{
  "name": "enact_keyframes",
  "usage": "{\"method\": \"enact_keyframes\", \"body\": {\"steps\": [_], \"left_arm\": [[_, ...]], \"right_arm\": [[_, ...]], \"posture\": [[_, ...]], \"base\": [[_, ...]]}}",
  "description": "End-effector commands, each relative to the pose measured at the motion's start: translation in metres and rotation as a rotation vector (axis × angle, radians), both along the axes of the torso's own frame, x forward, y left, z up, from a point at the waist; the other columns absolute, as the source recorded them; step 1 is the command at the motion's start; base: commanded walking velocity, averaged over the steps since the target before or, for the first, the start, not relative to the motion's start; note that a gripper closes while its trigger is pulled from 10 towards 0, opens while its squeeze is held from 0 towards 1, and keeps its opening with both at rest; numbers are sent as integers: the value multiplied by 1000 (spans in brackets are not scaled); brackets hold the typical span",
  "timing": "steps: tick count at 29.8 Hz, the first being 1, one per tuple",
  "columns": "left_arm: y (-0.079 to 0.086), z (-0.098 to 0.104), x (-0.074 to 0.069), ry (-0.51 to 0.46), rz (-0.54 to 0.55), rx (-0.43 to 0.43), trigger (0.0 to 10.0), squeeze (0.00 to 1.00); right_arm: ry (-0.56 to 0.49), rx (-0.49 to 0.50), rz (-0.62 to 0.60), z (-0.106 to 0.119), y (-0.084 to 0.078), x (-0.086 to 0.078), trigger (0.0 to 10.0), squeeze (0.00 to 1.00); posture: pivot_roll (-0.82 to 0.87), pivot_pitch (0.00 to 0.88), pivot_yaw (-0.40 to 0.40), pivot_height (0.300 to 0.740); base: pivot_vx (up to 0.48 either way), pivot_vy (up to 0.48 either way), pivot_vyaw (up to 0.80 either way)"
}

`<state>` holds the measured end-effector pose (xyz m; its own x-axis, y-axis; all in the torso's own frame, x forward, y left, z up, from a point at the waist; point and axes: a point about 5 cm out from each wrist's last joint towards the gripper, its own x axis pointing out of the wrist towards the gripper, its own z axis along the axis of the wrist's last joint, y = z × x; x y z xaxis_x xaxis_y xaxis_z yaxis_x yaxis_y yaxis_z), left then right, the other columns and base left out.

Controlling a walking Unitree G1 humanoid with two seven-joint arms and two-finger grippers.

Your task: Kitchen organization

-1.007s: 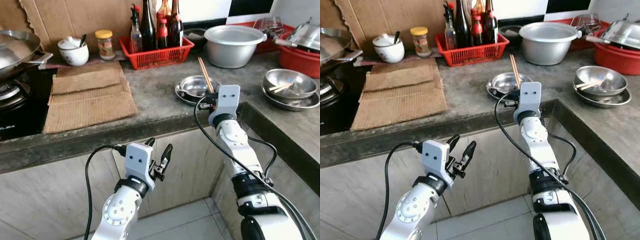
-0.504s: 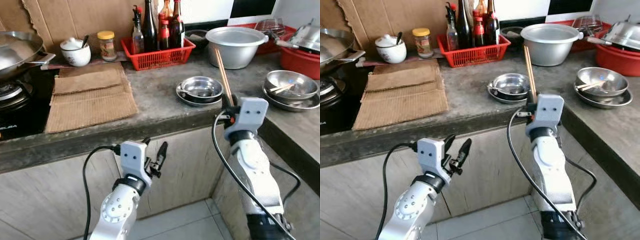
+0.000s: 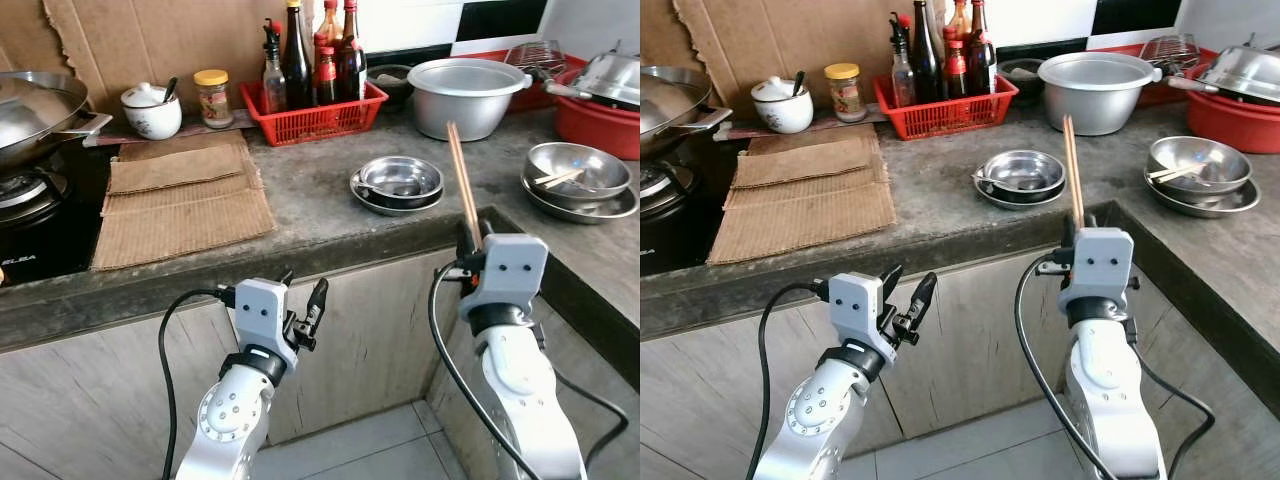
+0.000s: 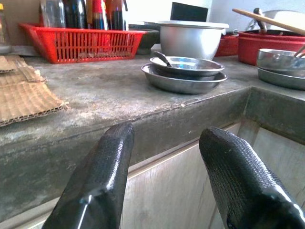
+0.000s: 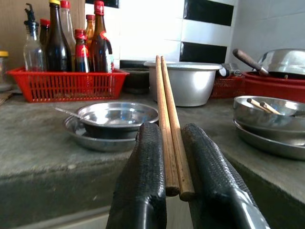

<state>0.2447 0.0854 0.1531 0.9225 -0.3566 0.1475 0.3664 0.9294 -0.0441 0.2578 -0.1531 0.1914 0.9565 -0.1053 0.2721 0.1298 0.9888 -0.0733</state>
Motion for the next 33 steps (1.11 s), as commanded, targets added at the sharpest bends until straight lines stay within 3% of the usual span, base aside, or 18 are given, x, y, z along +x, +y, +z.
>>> {"method": "enact_keyframes", "body": {"steps": [1,11,18,24,33], "left_arm": [[0,-1,1,-2,-1,16,10000,0],[1,-10,-4,23,-2,23,10000,0],[5,-20,-7,59,7,34,10000,0],[5,-20,-6,61,4,35,10000,0],[4,-19,-5,54,-14,47,10000,0]], "right_arm": [[5,-9,15,1,4,-4,10000,0],[140,-25,36,-28,5,-20,10000,0],[166,15,60,-33,9,-21,10000,0],[180,32,56,-35,10,-19,10000,0],[176,36,52,-34,11,-20,10000,0]], "posture": [[65,6,19,740],[69,13,21,740],[72,18,23,740],[73,18,25,740],[67,17,34,740]], "base": [[0,0,0],[0,0,0],[0,0,0],[0,306,-762],[0,0,-777]]}}
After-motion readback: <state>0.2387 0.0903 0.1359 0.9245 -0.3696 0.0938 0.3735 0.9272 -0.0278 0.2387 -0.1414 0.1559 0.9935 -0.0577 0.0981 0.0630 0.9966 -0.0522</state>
